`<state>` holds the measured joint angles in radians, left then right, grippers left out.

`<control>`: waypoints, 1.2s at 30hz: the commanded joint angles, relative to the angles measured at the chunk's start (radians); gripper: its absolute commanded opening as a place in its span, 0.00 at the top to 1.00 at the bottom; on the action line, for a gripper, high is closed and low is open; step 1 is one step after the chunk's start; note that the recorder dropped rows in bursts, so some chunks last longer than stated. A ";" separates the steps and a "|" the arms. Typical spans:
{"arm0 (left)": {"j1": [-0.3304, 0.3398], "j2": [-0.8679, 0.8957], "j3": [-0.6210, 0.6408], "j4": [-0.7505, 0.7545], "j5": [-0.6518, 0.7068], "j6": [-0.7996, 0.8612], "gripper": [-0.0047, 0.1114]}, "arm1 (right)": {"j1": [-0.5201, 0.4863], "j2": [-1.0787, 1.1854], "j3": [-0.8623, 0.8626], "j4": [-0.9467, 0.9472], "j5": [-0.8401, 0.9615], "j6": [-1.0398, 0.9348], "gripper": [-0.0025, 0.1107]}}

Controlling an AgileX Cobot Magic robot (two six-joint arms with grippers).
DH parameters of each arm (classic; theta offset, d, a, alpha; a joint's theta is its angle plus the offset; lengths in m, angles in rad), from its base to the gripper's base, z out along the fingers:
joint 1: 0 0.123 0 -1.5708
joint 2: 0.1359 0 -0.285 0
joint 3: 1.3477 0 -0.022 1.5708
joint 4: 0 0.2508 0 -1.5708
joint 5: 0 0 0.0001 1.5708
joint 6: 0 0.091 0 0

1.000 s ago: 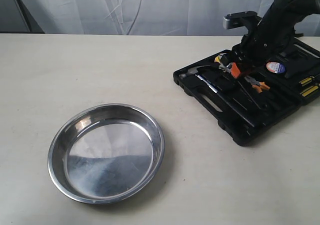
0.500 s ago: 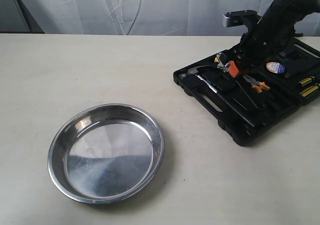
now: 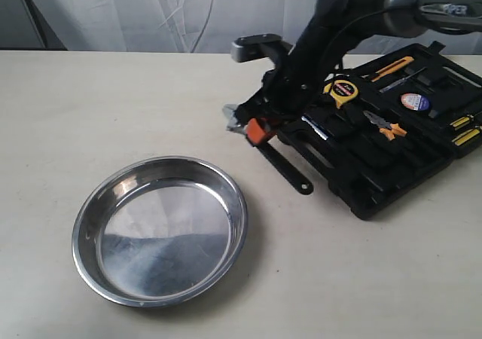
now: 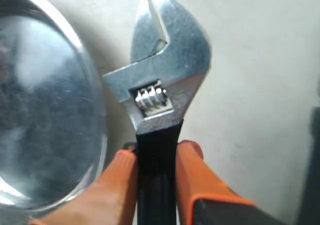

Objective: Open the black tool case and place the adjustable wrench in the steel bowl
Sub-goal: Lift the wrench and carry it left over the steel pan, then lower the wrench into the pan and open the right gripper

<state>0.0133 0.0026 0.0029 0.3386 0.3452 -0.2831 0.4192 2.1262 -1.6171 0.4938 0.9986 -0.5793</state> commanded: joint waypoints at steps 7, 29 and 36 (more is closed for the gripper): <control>0.004 -0.003 -0.003 0.004 -0.006 -0.002 0.96 | 0.195 -0.019 -0.023 0.019 -0.067 -0.004 0.99; 0.004 -0.003 -0.003 0.004 -0.005 -0.002 0.96 | 0.338 0.158 -0.095 0.042 -0.069 -0.004 0.99; 0.004 -0.003 -0.003 0.004 -0.005 -0.002 0.96 | 0.338 0.158 -0.095 0.004 -0.048 0.005 0.98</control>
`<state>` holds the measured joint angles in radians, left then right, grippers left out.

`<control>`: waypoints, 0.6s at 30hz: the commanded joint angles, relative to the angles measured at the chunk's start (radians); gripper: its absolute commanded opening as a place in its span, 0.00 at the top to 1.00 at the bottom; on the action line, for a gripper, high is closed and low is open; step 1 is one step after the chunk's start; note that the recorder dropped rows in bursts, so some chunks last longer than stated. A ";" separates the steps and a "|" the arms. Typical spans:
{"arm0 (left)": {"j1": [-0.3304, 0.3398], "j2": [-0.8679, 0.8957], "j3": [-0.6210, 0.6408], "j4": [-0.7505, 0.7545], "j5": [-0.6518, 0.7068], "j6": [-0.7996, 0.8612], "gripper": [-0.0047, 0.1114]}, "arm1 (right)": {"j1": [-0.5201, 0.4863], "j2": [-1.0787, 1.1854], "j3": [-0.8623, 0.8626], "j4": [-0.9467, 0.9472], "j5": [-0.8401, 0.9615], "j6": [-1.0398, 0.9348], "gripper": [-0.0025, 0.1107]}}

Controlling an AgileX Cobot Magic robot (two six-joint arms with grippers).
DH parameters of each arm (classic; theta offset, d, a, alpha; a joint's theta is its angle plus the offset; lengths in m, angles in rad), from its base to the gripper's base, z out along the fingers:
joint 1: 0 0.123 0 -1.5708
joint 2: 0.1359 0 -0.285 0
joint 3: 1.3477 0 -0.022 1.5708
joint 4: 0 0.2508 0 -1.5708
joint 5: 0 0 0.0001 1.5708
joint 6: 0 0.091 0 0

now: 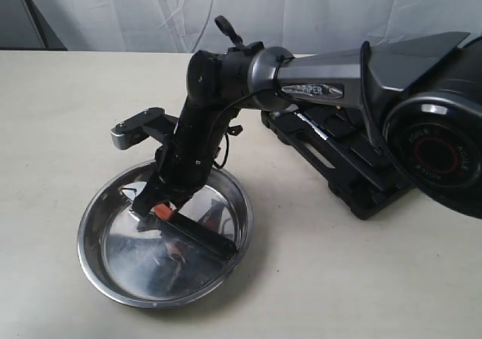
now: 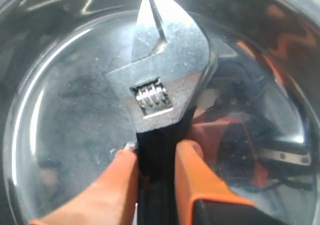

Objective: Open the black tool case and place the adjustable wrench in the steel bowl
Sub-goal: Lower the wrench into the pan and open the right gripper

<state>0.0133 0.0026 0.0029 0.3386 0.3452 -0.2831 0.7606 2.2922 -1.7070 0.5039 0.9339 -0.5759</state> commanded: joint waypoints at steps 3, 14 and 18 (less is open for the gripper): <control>0.004 -0.003 -0.003 0.004 -0.005 -0.002 0.96 | -0.003 -0.008 -0.005 -0.008 0.018 0.001 0.89; 0.004 -0.003 -0.003 0.004 -0.005 -0.002 0.96 | -0.003 -0.075 -0.005 -0.001 0.085 0.017 0.89; 0.004 -0.003 -0.003 0.004 -0.005 -0.002 0.96 | -0.003 -0.180 -0.005 -0.001 0.128 0.017 0.98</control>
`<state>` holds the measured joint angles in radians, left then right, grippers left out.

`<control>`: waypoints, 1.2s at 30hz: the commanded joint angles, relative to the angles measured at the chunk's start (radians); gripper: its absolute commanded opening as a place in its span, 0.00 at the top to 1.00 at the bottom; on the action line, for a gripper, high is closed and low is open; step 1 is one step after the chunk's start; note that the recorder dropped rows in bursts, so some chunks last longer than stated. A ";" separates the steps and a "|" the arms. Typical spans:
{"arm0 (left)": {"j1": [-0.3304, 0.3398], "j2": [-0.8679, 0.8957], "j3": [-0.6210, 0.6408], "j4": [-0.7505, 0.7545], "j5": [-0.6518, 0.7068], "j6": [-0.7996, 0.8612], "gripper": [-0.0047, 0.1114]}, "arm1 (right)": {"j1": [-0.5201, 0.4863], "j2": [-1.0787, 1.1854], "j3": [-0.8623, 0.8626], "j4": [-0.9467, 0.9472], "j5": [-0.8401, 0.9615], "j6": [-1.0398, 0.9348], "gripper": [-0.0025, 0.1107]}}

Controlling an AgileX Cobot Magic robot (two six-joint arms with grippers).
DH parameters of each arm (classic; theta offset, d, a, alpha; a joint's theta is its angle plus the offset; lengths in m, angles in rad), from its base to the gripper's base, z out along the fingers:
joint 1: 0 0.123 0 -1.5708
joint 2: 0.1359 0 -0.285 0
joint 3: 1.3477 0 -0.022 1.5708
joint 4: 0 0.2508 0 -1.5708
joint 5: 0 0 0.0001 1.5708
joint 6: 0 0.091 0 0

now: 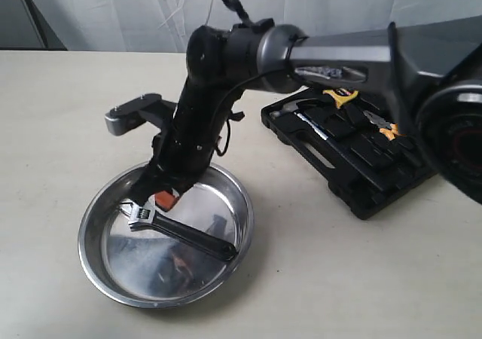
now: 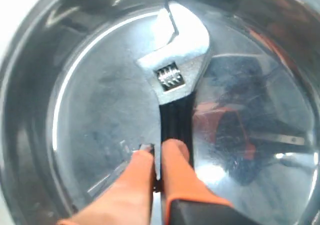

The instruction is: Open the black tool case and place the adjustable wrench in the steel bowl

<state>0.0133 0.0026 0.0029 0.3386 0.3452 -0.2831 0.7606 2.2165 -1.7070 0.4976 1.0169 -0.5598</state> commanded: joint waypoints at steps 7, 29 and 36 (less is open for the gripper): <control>0.004 -0.003 -0.003 0.004 -0.005 -0.002 0.96 | -0.003 -0.367 -0.003 -0.005 0.128 0.025 0.99; 0.004 -0.003 -0.003 0.004 -0.005 -0.002 0.96 | -0.003 -1.087 0.345 -0.190 0.204 0.362 0.99; 0.004 -0.003 -0.003 0.004 -0.005 -0.002 0.96 | -0.003 -1.152 0.347 -0.203 0.162 0.389 0.99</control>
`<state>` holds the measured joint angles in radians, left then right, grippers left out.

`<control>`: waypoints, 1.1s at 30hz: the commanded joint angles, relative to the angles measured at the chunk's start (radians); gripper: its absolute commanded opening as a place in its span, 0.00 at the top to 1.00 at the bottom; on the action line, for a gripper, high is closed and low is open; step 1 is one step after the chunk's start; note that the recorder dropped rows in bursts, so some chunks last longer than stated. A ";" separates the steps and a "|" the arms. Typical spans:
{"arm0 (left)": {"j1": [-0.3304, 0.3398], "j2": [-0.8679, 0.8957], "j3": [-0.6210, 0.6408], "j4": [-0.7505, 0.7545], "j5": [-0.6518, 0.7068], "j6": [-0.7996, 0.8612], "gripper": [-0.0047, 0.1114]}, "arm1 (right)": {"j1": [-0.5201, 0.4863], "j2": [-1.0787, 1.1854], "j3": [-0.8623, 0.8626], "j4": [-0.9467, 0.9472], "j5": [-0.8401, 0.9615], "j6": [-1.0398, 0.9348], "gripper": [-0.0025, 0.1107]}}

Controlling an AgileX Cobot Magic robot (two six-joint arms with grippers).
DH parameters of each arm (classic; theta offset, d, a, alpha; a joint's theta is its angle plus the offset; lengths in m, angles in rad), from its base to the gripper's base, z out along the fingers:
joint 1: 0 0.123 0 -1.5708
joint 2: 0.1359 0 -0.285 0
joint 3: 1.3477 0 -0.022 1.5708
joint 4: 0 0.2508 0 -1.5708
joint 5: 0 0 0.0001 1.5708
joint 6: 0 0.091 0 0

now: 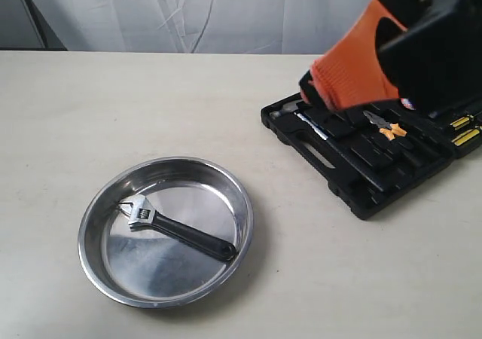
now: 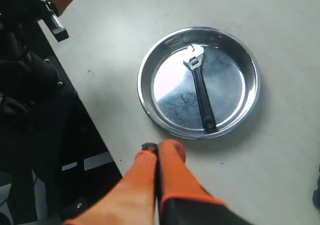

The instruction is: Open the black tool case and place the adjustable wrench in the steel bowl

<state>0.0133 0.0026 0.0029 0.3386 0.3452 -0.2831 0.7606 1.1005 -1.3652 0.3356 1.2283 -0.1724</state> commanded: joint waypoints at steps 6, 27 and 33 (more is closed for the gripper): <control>0.004 -0.003 -0.003 0.004 -0.005 -0.002 0.96 | -0.019 -0.148 0.183 -0.313 -0.384 -0.015 0.99; 0.004 -0.003 -0.003 0.004 -0.005 -0.002 0.96 | -0.750 -1.077 1.159 -0.158 -0.842 -0.015 0.99; 0.004 -0.003 -0.003 0.004 -0.005 -0.002 0.96 | -0.800 -1.100 1.347 -0.073 -0.918 -0.015 0.99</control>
<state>0.0133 0.0026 0.0029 0.3386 0.3452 -0.2831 -0.0317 0.0067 -0.0579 0.2194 0.3466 -0.1833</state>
